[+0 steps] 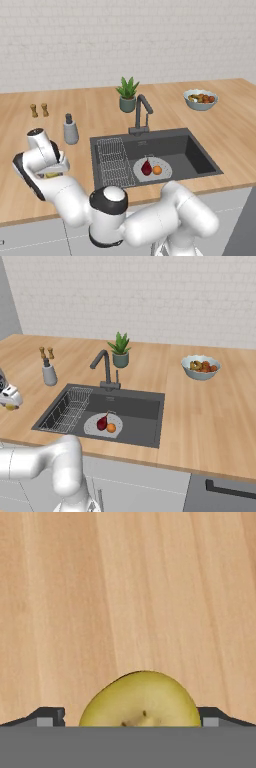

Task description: Put the colander in the sink, put the tangerine, pear, kiwi in the colander, and turn on the sink faucet and pour water over the colander.

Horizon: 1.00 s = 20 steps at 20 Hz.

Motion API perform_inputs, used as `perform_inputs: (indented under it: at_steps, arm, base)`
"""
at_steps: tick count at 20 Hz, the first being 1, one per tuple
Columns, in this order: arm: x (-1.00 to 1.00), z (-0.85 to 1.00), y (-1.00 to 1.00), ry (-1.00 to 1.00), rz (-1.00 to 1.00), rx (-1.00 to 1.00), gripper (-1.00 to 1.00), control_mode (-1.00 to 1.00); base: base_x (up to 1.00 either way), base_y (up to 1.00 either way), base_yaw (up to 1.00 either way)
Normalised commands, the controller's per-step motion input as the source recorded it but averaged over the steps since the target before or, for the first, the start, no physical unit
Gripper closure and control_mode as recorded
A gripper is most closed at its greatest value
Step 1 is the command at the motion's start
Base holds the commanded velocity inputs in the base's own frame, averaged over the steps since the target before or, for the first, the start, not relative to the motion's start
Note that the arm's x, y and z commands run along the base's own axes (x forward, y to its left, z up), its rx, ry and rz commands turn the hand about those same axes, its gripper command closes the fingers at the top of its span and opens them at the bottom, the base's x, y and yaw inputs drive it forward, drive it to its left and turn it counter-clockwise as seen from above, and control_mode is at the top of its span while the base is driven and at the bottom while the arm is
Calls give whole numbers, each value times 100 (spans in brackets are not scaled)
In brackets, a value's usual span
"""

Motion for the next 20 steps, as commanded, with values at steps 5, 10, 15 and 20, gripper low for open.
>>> perform_inputs:
  at_steps: [5,10,15,20]
  arm:
    - [6,-18,4,0,0,0,-100,-100]
    - [12,-13,1,-3,0,0,100,-100]
    - [2,-16,-5,-5,0,-1,100,-100]
    - [-33,2,-49,-3,0,0,100,-100]
  base:
    - [0,0,0]
    - [0,0,0]
    - [0,0,0]
    - [0,0,0]
